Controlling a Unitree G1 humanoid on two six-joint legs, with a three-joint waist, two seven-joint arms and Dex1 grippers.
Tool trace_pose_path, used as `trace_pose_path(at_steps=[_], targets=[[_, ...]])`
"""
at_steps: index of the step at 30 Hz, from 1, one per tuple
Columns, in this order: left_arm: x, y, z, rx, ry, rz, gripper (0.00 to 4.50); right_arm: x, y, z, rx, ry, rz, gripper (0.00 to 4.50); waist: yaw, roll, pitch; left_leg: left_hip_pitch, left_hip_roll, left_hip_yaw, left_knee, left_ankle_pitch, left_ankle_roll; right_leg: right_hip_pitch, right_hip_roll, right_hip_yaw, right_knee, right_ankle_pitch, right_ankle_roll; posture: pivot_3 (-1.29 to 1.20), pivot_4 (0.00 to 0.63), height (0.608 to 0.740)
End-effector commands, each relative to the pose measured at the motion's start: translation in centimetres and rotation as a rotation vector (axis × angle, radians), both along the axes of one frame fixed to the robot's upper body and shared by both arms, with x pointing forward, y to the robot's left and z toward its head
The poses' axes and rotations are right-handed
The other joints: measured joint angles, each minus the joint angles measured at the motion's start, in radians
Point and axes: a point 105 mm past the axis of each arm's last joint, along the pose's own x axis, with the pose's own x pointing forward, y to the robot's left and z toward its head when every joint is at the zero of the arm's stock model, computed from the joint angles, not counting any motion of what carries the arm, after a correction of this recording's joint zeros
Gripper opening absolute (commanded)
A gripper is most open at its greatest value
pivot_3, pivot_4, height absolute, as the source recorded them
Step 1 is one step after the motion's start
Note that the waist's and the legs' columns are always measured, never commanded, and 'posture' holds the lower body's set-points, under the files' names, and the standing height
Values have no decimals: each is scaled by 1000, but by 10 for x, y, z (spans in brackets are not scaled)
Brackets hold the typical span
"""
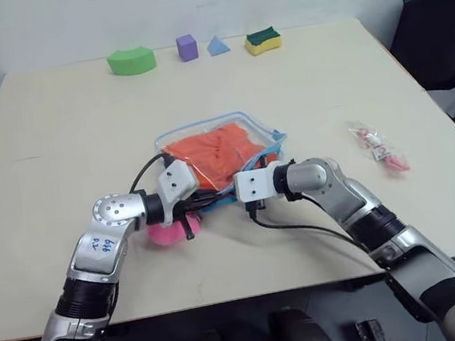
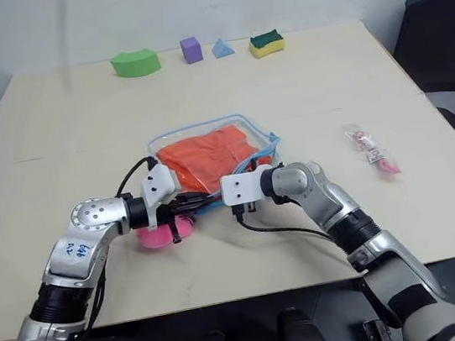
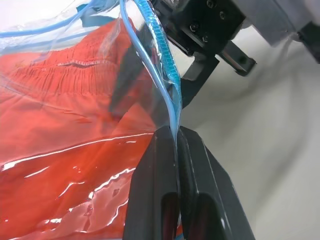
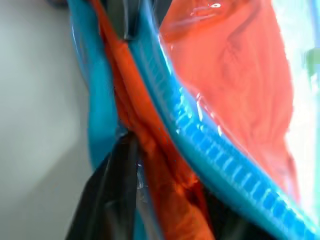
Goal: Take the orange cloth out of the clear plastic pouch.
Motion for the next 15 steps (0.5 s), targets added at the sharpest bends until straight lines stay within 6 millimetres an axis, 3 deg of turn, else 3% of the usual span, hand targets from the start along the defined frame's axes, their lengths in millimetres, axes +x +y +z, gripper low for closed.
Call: trace_pose_path(at_steps=[1, 10, 13, 15], targets=[[1, -3, 16, -47, -24, -16, 0, 7, 3, 9, -21, -104, 7, 1671, 1, 0, 0, 0, 0, 0, 0, 0, 0, 0, 0, 0, 0, 0, 0, 0, 150, 740], [0, -4, 20, -69, -14, -15, 0, 15, 18, 13, 51, -96, 3, 1671, -5, 0, 0, 0, 0, 0, 0, 0, 0, 0, 0, 0, 1, 0, 0, 0, 150, 740], [-1, -3, 18, -66, -9, -8, 0, 10, 26, 17, 114, -36, 26, 1066, -9, 0, 0, 0, 0, 0, 0, 0, 0, 0, 0, 0, 2, 0, 0, 0, 150, 740], [0, -1, 16, -62, -5, -4, 0, 7, 27, 15, 94, -33, 50, 397, -10, 0, 0, 0, 0, 0, -1, 0, 0, 0, 0, 0, 2, 0, 0, 0, 150, 740]])
